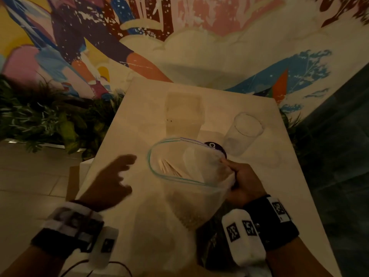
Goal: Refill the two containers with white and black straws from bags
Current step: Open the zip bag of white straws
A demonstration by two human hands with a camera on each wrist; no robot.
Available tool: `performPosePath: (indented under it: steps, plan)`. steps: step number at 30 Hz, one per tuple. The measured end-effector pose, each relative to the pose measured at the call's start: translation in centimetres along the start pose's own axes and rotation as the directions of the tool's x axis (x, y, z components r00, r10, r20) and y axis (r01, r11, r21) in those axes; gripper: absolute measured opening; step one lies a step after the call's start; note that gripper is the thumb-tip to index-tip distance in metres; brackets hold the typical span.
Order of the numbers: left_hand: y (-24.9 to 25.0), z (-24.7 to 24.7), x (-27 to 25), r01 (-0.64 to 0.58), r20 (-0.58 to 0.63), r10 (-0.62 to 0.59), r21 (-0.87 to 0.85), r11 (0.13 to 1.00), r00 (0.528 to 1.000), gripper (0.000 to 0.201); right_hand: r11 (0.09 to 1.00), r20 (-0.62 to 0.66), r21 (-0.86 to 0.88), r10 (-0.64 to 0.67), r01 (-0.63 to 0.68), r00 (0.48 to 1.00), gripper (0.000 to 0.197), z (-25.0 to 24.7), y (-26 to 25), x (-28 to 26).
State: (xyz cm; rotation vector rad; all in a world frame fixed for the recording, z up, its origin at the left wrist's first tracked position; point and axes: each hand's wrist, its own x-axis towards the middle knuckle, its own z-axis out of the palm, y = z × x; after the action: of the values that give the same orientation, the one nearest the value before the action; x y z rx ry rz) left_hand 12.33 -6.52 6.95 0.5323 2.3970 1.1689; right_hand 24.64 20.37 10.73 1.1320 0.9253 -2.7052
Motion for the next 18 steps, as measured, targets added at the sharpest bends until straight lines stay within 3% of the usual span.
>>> performPosePath:
  steps: [1,2,3,5,7,8,11,13,14,16,17,18]
  plan:
    - [-0.5,1.4,0.1,-0.02,0.085,-0.006,0.294,0.956,0.996,0.097,1.0,0.003,-0.015,0.017,-0.017,1.0,0.048,0.4,0.1,0.0]
    - [-0.5,3.0,0.2,-0.063,0.178,-0.02,0.447,0.892,0.984,0.112,0.999,-0.011,-0.044,0.031,-0.032,0.999,0.05,0.8,0.2,0.2]
    - [-0.4,4.5,0.4,-0.123,0.266,-0.01,0.479,0.869,0.964,0.121,0.997,-0.002,-0.061,0.036,-0.036,0.999,0.057,1.1,0.4,0.5]
    - [0.1,7.2,1.2,-0.161,0.344,0.026,0.371,0.915,0.938,0.112,0.996,0.034,-0.083,0.023,-0.021,0.999,0.08,1.6,1.0,1.1]
    - [0.1,8.5,2.3,-0.168,0.321,0.041,0.38,0.909,0.946,0.077,0.994,0.072,-0.112,0.012,-0.004,0.997,0.06,2.2,1.3,1.0]
    - [0.1,8.8,2.8,-0.169,0.3,0.049,0.389,0.906,0.953,0.069,0.993,0.084,-0.116,-0.013,0.023,0.996,0.054,2.1,1.2,0.8]
    - [-0.3,8.6,3.3,-0.173,0.276,0.094,0.281,0.944,0.957,0.066,0.951,-0.01,-0.198,-0.243,0.236,0.97,0.047,-0.3,-0.2,0.2]
    - [-0.7,8.1,3.3,-0.178,0.231,0.131,0.197,0.964,0.964,0.063,0.797,-0.084,-0.489,-0.448,0.355,0.89,0.019,-3.2,-0.8,0.3]
    - [-0.4,7.7,2.9,-0.164,0.209,0.128,0.162,0.973,0.969,0.059,0.653,-0.055,-0.692,-0.473,0.308,0.879,0.026,-4.4,-0.7,0.4]
    - [-0.4,7.5,2.3,-0.141,0.144,0.127,0.085,0.986,0.981,0.061,0.356,0.131,-0.908,-0.258,0.22,0.957,0.06,-5.4,0.9,0.4]
    - [-0.4,7.6,1.9,-0.151,0.118,0.145,0.047,0.987,0.982,0.065,0.303,0.194,-0.926,-0.125,0.224,0.973,0.069,-4.9,2.0,0.3]
    - [-0.5,7.7,1.7,-0.123,0.087,0.121,0.022,0.992,0.989,0.065,0.306,0.249,-0.916,-0.077,0.261,0.965,0.069,-3.9,3.2,0.3]
